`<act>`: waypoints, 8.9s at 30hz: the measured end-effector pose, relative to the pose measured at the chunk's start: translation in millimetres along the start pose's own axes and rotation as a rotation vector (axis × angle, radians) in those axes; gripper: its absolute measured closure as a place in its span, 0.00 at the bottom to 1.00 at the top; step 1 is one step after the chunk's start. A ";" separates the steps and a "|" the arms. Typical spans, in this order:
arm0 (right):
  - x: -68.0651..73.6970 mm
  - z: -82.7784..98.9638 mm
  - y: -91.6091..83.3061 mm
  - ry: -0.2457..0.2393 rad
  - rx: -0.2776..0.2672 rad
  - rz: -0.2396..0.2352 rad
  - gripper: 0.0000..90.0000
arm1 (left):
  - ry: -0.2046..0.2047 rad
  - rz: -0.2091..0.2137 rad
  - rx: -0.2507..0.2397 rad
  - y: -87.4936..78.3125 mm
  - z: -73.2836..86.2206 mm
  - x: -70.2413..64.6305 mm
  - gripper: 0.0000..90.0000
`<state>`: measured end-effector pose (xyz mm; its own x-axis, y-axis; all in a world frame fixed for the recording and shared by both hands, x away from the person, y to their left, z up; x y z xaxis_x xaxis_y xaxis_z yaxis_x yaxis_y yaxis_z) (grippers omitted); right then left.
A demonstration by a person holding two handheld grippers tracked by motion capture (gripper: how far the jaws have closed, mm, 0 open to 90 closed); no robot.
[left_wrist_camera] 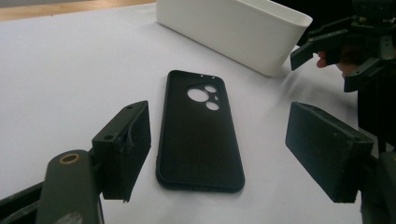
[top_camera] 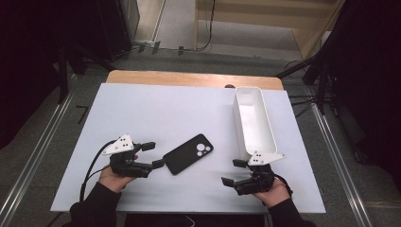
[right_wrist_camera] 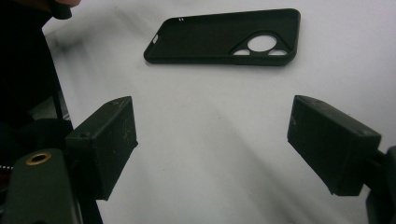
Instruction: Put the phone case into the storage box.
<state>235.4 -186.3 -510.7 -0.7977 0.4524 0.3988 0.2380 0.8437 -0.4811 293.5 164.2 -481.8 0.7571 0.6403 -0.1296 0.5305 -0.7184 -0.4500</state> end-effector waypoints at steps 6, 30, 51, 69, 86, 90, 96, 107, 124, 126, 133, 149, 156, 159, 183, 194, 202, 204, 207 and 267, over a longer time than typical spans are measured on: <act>-1.1 0.7 -3.5 -0.008 0.001 0.006 0.16 | -0.022 0.001 0.015 -9.8 7.0 -0.1 0.25; -10.5 13.2 -27.7 -0.004 -0.013 0.044 0.16 | -0.038 -0.039 0.053 -34.9 26.7 6.3 0.25; -15.2 12.1 -28.4 0.003 -0.024 0.052 0.16 | -0.027 -0.115 0.013 -21.4 11.6 3.4 0.22; -16.5 12.1 -27.9 -0.003 -0.025 0.049 0.16 | -0.033 -0.083 0.012 11.6 -2.3 -8.6 0.18; -16.2 12.4 -27.7 0.003 -0.021 0.052 0.16 | -0.032 -0.088 -0.005 35.8 -12.7 -12.4 0.18; -15.9 12.3 -27.6 0.005 -0.017 0.052 0.16 | -0.026 -0.105 -0.013 41.4 -14.7 -11.0 0.18; -15.5 12.4 -27.2 0.009 -0.017 0.048 0.16 | -0.012 -0.120 -0.046 50.3 -18.8 -13.3 0.18; -16.0 12.5 -26.7 0.003 -0.010 0.045 0.16 | 0.003 -0.105 -0.066 71.3 -21.0 -21.6 0.18; -14.5 12.4 -25.7 0.013 -0.006 0.037 0.16 | 0.047 -0.095 -0.050 87.2 -17.4 -23.8 0.00; -14.3 12.3 -25.5 0.012 -0.006 0.040 0.16 | 0.055 -0.107 -0.034 88.9 -15.2 -23.4 0.00; -14.5 12.1 -25.0 0.010 -0.004 0.036 0.16 | 0.065 -0.110 0.014 95.8 -8.1 -24.6 0.00; -14.5 12.1 -23.7 0.002 0.002 0.033 0.16 | 0.124 -0.097 0.173 113.2 2.6 -27.1 0.00; -14.5 12.1 -23.8 0.001 0.002 0.032 0.16 | 0.154 -0.110 0.236 120.5 4.8 -30.9 0.00; -14.3 12.2 -23.6 0.002 0.003 0.031 0.16 | 0.175 -0.128 0.269 124.3 5.9 -31.7 0.00; -13.4 12.7 -23.3 0.009 0.009 0.028 0.16 | 0.237 -0.203 0.314 129.2 8.7 -36.2 0.14; -13.2 12.4 -23.1 0.004 0.006 0.025 0.16 | 0.226 -0.194 0.306 128.3 8.0 -36.1 0.15; -12.4 12.4 -22.6 -0.009 0.008 0.027 0.16 | 0.241 -0.194 0.299 127.3 7.8 -36.6 0.16; -12.6 12.5 -22.8 -0.009 0.007 0.027 0.16 | 0.249 -0.194 0.293 127.1 7.7 -37.8 0.16; -12.4 12.5 -23.1 -0.011 0.006 0.025 0.16 | 0.238 -0.186 0.283 126.2 6.5 -37.6 0.16; -7.6 5.2 -21.7 -0.032 -0.043 0.037 0.16 | -0.007 -0.282 -0.144 62.1 -31.2 -35.4 0.16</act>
<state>233.4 -209.6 -507.3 -0.8053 0.4745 0.3556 0.2906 0.8386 -0.4608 311.5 88.5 -477.5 0.5699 0.8214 -0.0237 0.7684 -0.5428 -0.3390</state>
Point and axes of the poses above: each handheld gripper's, and its own axes: y roughly forward along the jaws, z roughly out of its underside, x roughly to its left, the point moved 4 cm from there along y, roughly forward along the jaws, and after that the axes turned 12 degrees about -z, right-handed, at the moved point
